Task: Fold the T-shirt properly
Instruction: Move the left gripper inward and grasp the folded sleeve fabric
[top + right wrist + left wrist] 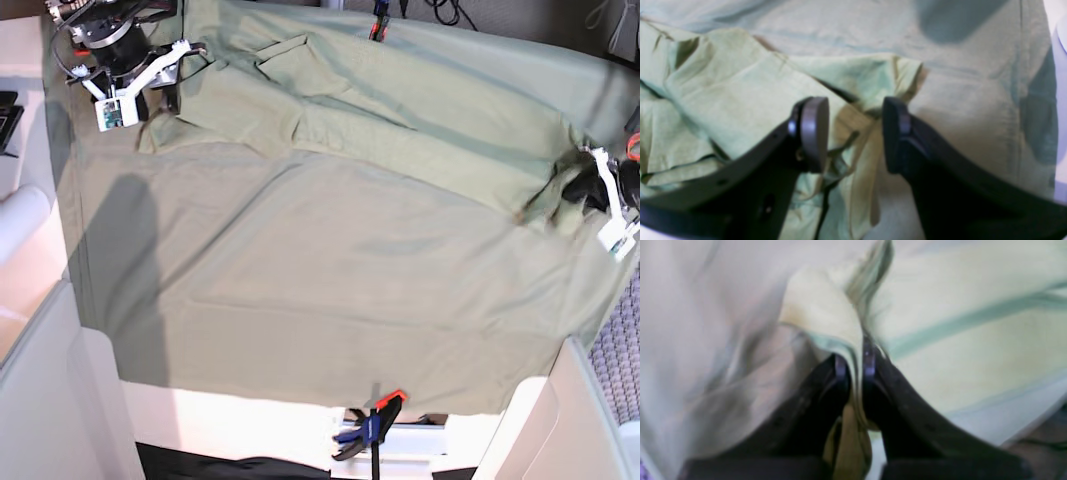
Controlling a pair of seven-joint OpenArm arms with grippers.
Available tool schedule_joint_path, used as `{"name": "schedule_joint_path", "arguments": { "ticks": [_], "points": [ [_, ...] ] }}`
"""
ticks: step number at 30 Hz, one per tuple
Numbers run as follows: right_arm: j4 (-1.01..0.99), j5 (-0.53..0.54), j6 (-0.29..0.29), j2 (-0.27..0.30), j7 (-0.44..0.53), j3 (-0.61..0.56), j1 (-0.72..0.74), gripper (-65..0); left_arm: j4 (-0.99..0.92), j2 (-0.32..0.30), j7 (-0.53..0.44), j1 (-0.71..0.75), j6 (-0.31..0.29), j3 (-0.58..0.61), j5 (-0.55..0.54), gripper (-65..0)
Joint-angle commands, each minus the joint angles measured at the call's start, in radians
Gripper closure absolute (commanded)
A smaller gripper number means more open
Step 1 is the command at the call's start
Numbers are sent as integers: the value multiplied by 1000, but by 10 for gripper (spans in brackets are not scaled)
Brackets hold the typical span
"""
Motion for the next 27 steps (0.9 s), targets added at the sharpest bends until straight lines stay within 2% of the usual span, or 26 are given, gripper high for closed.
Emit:
{"name": "schedule_joint_path", "arguments": {
  "ticks": [1, 6, 9, 13, 16, 24, 27],
  "points": [
    [16, 5, -3, 8, 29, 6, 6, -269, 68, -14, -18, 10, -14, -10, -15, 0],
    [16, 5, -3, 8, 29, 6, 6, -269, 257, 61, -18, 72, -14, 26, -14, 0],
    [16, 5, -3, 8, 29, 6, 5, -269, 271, 118, -19, 73, -14, 98, 3, 0],
    [16, 5, -3, 8, 30, 6, 6, -269, 270, 205, -37, 72, -14, 209, 83, 0],
    [16, 5, -3, 8, 30, 6, 6, -269, 263, 256, -53, 72, -14, 245, 140, 0],
    [16, 6, -3, 6, 29, 6, 5, -269, 246, 292, -79, 70, -14, 246, 136, 0],
    [16, 6, -3, -10, 28, 6, 5, -269, 246, 302, -80, 71, -14, 246, 122, -3]
  ]
}}
